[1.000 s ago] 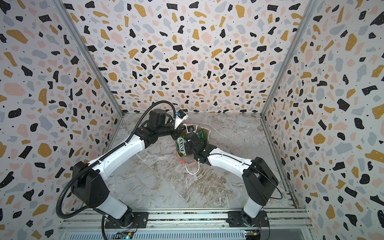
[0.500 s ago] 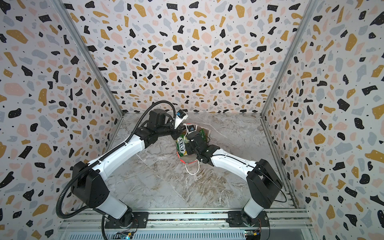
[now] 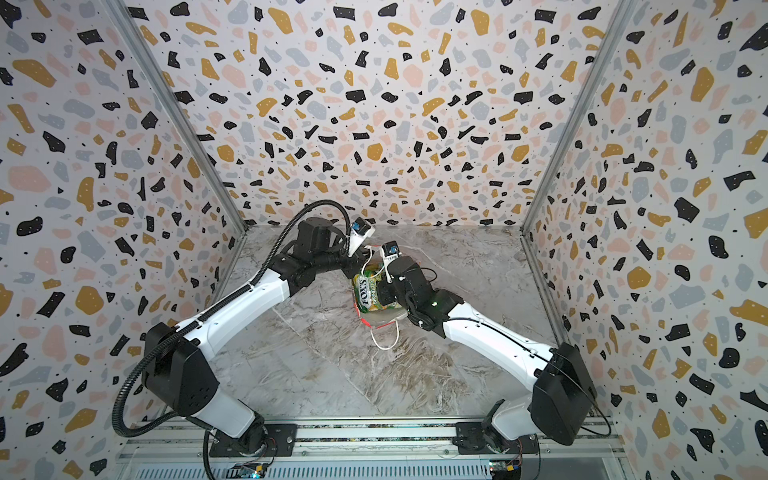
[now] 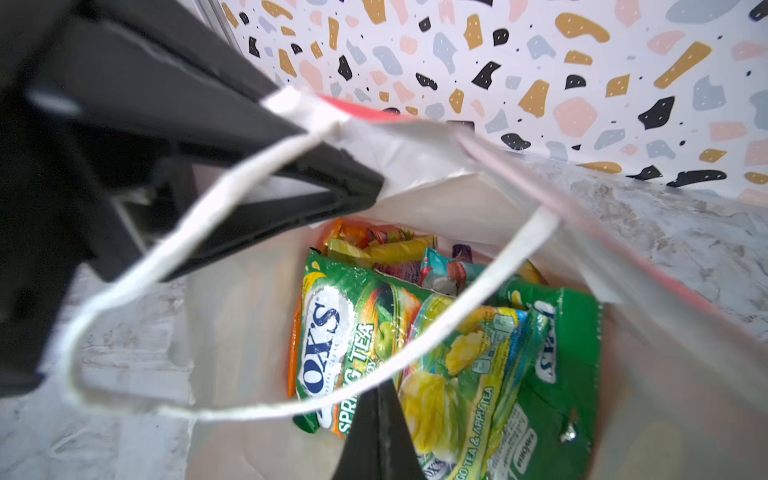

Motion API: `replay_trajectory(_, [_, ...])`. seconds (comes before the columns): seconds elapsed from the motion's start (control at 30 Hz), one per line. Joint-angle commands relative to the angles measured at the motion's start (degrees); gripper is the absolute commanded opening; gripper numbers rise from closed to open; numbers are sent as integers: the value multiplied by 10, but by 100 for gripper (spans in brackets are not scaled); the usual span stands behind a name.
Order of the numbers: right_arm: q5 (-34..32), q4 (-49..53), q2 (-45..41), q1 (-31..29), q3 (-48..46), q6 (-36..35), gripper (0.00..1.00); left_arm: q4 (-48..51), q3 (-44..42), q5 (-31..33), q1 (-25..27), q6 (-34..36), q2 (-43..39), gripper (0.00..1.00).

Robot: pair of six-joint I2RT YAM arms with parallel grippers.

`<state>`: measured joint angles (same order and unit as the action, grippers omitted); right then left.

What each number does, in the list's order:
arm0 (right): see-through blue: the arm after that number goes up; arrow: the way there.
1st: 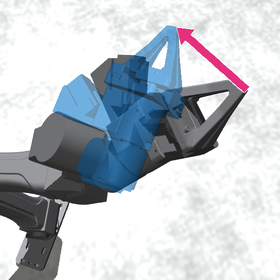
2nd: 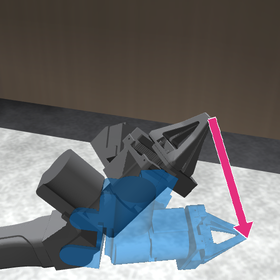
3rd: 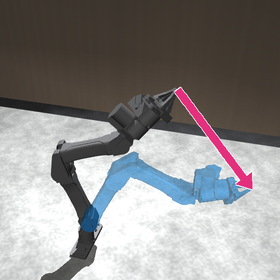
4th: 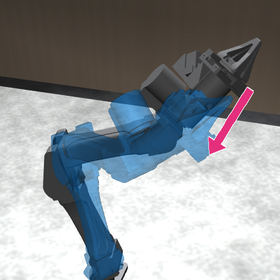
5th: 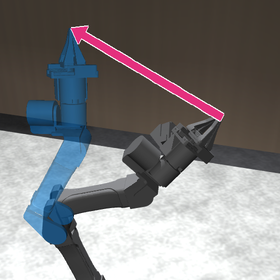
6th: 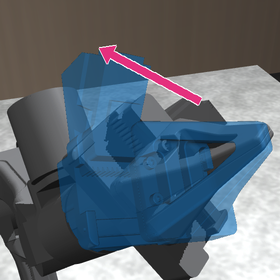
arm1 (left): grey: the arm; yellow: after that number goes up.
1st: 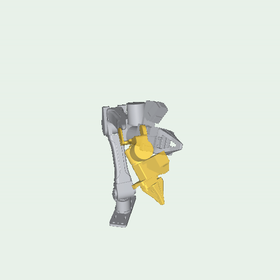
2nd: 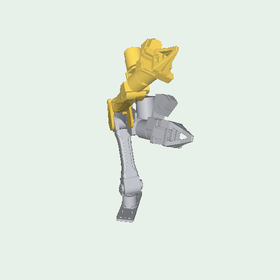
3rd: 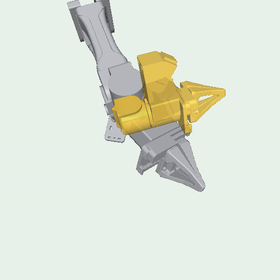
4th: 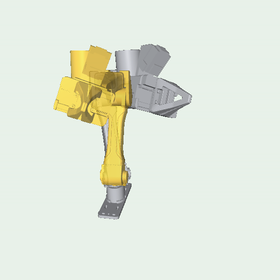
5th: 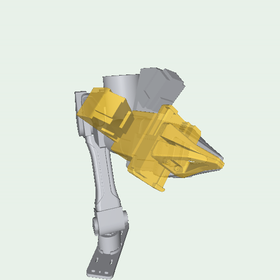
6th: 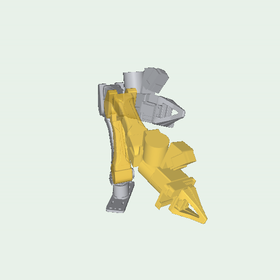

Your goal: Take the snacks out of the paper bag

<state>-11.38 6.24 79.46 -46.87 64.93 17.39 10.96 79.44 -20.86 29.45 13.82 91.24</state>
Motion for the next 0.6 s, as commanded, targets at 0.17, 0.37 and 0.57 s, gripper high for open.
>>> replay_trajectory(0.17, [-42, 49, 15, -1, 14, -10, 39, -39, 23, -1, -7, -17, 5, 0])
replay_trajectory(0.37, [-84, 52, 50, -19, 24, 1, 78, -39, 24, -2, -7, -16, 4, 0])
replay_trajectory(0.57, [-108, 82, 105, -23, 62, 26, 83, -44, 19, -3, -7, -18, -1, 0])
